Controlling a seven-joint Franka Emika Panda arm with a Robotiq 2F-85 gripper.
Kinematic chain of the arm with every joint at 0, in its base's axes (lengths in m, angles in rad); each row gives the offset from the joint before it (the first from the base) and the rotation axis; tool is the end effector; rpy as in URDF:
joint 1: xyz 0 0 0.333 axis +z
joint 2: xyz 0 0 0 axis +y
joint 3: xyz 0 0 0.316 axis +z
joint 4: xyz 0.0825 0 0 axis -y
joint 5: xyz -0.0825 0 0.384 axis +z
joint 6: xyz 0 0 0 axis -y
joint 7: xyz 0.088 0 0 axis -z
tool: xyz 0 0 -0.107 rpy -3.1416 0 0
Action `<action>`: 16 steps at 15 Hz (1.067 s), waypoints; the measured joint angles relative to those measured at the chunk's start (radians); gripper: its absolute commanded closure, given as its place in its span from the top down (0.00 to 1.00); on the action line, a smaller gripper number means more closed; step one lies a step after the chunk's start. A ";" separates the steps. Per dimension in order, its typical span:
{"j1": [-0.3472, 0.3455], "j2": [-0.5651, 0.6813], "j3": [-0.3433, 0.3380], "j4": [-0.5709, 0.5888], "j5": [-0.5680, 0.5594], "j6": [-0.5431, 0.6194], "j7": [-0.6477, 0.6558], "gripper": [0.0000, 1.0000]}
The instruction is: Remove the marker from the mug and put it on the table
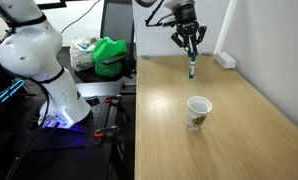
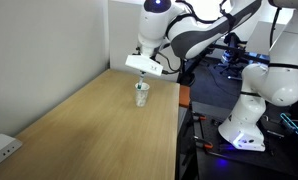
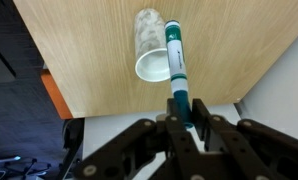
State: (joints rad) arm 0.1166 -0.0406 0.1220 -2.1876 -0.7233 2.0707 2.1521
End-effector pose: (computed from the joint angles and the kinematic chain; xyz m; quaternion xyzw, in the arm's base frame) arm 0.5164 0.0907 0.4095 0.6862 -0.6589 0.2715 0.1460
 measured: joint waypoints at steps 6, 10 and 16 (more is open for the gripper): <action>0.036 0.060 0.050 0.013 0.000 0.011 0.000 0.05; 0.071 0.093 0.073 0.027 0.001 0.011 0.000 0.05; 0.126 0.182 0.091 0.101 0.004 0.012 0.000 0.05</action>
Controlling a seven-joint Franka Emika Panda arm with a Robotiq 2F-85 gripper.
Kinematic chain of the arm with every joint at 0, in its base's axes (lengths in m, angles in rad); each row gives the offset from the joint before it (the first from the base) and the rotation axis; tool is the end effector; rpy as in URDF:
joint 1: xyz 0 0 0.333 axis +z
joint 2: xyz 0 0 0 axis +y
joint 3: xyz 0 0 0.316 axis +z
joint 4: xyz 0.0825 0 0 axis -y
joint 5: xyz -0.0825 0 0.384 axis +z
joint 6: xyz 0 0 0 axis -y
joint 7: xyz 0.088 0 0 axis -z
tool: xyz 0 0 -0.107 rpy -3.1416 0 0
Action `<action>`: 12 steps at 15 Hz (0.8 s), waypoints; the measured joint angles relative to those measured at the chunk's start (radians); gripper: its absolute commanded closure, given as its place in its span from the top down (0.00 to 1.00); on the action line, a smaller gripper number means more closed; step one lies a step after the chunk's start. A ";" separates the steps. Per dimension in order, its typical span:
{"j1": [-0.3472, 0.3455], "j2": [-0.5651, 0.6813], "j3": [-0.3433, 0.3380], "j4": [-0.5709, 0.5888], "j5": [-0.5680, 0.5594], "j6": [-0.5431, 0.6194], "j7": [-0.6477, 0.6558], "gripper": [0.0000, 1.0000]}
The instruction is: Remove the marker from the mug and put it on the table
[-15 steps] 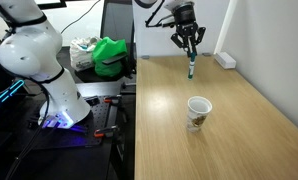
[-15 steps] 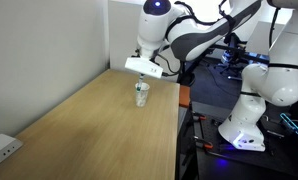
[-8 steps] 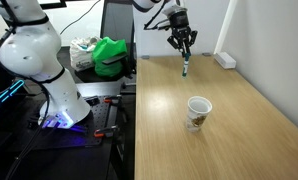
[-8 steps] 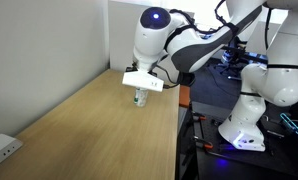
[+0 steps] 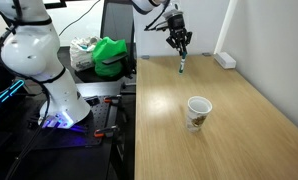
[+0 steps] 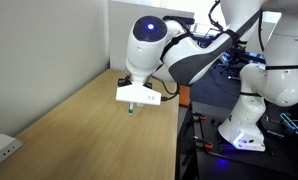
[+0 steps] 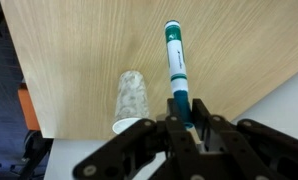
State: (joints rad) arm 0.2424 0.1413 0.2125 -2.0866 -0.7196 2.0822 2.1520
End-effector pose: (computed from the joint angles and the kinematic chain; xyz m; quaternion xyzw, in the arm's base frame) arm 0.5181 0.2144 0.3570 0.7655 -0.5758 0.2532 0.1358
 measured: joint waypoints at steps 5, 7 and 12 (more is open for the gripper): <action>0.038 0.112 0.005 0.106 0.050 0.000 -0.016 0.05; 0.047 0.150 0.005 0.147 0.080 0.000 -0.035 0.05; 0.055 0.206 -0.002 0.232 0.170 0.000 -0.110 0.05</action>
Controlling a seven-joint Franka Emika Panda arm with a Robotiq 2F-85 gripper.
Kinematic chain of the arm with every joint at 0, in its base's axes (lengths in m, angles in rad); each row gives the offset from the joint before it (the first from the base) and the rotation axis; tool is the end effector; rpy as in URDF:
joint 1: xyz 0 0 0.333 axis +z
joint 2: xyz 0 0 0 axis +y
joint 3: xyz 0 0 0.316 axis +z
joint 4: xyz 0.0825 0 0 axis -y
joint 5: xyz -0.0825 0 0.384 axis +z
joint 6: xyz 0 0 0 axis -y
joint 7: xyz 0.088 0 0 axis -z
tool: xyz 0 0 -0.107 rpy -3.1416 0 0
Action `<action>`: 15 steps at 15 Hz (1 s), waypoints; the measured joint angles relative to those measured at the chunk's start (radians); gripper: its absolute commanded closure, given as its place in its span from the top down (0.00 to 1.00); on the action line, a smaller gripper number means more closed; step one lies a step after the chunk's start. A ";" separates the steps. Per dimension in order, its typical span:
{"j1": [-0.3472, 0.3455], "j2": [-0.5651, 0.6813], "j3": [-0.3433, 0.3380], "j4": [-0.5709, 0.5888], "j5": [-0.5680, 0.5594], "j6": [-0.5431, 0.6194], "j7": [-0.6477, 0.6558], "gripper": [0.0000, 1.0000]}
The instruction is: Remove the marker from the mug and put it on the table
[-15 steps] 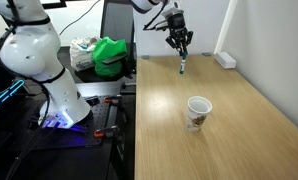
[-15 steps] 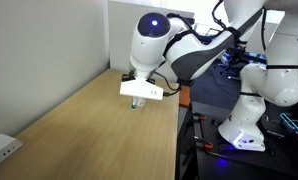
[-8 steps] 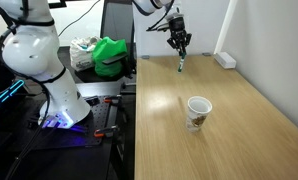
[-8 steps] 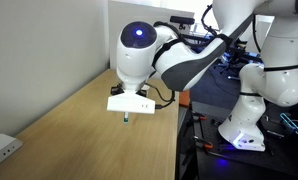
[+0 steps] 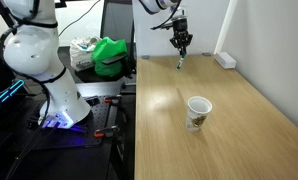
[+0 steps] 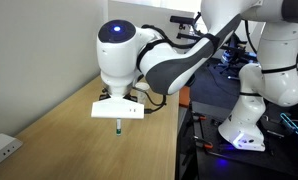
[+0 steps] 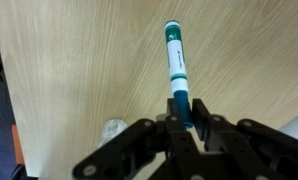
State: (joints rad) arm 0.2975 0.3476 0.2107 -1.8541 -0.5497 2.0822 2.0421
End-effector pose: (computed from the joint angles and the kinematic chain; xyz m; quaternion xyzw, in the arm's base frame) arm 0.5604 0.2732 0.3339 0.7964 -0.5706 0.1711 0.1044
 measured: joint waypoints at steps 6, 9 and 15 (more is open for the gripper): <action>0.000 0.022 -0.015 0.054 0.149 0.000 -0.162 0.05; -0.001 0.027 -0.022 0.067 0.220 0.000 -0.240 0.05; -0.010 0.034 -0.030 0.087 0.370 -0.010 -0.398 0.05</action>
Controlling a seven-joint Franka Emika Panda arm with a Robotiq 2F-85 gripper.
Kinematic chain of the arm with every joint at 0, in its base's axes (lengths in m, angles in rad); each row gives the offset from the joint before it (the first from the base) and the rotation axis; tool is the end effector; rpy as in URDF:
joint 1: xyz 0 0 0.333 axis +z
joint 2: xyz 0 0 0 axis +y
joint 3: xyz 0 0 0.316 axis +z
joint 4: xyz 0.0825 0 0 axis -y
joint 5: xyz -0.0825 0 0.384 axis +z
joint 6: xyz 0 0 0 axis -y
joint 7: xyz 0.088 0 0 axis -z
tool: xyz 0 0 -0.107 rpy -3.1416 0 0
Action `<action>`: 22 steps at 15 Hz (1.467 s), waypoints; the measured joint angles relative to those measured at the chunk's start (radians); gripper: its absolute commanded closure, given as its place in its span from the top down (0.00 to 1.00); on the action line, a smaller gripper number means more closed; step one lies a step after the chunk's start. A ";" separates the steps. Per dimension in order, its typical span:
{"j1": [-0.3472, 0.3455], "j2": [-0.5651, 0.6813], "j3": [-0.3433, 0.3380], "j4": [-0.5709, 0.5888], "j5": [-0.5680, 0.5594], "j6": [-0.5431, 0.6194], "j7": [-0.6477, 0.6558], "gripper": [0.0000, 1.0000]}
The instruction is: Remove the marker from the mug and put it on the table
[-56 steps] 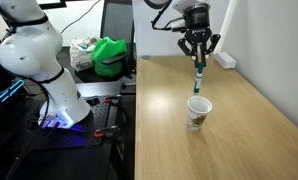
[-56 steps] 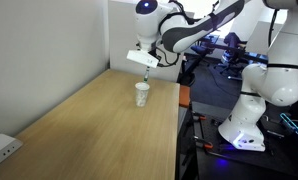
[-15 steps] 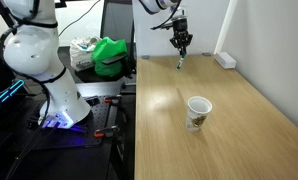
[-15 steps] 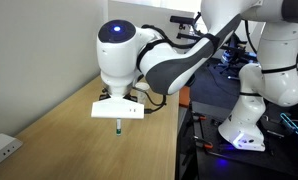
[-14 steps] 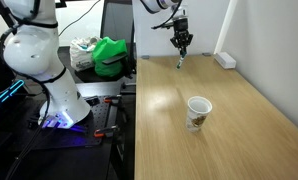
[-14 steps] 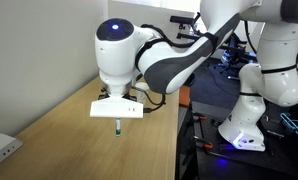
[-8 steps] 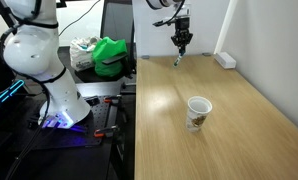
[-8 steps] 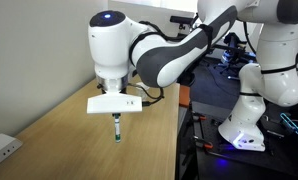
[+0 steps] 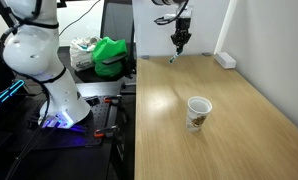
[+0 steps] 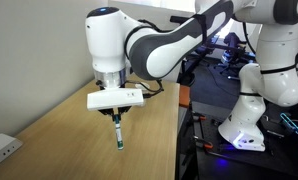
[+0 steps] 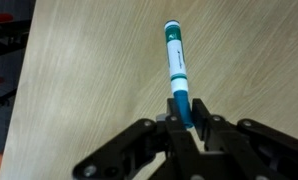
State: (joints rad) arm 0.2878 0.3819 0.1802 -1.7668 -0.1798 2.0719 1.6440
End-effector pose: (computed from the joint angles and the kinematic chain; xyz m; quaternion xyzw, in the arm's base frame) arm 0.5801 0.2728 0.3450 0.8527 -0.5195 0.0212 0.0512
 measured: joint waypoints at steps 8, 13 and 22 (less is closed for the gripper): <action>0.001 0.030 -0.018 0.072 0.019 -0.202 -0.150 0.05; 0.001 0.069 -0.023 0.114 0.002 -0.270 -0.334 0.05; 0.000 0.163 -0.059 0.183 0.007 -0.271 -0.600 0.07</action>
State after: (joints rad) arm 0.2879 0.5454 0.1213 -1.5833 -0.1728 1.8006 1.0442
